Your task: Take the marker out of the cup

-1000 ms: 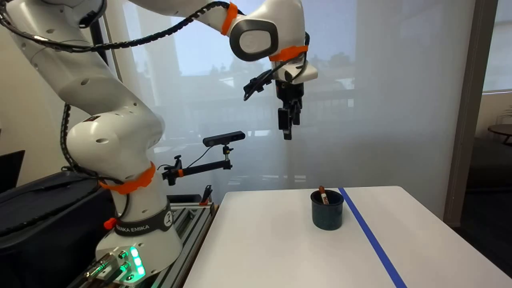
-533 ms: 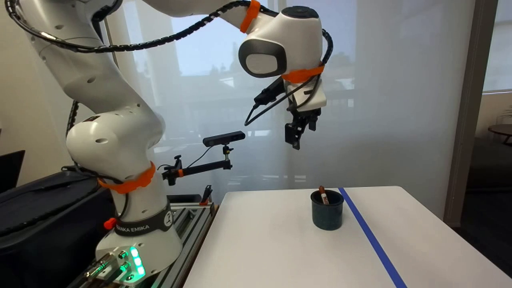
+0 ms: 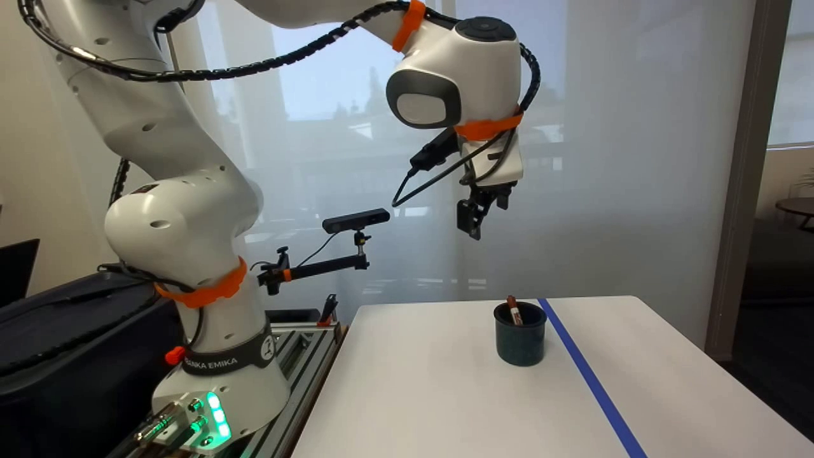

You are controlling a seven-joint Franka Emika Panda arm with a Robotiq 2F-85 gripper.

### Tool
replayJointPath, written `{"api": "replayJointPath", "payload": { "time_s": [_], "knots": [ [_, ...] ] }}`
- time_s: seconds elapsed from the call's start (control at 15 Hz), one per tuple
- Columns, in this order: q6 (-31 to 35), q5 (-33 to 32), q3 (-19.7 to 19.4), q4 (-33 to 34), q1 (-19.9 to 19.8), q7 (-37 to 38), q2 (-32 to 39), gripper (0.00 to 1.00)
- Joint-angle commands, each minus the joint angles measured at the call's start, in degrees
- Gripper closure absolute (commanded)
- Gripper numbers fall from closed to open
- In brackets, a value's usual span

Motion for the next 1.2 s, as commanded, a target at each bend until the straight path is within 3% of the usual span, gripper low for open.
{"api": "replayJointPath", "payload": {
  "time_s": [0.0,0.47,1.13],
  "knots": [
    [-1.05,0.11,0.83,1.05,-1.96,3.91,1.38,0.00],
    [-7.61,1.47,-1.22,5.48,-4.99,11.55,8.09,0.00],
    [-9.06,7.84,-1.88,15.02,-5.05,15.58,22.04,0.00]
  ]
}}
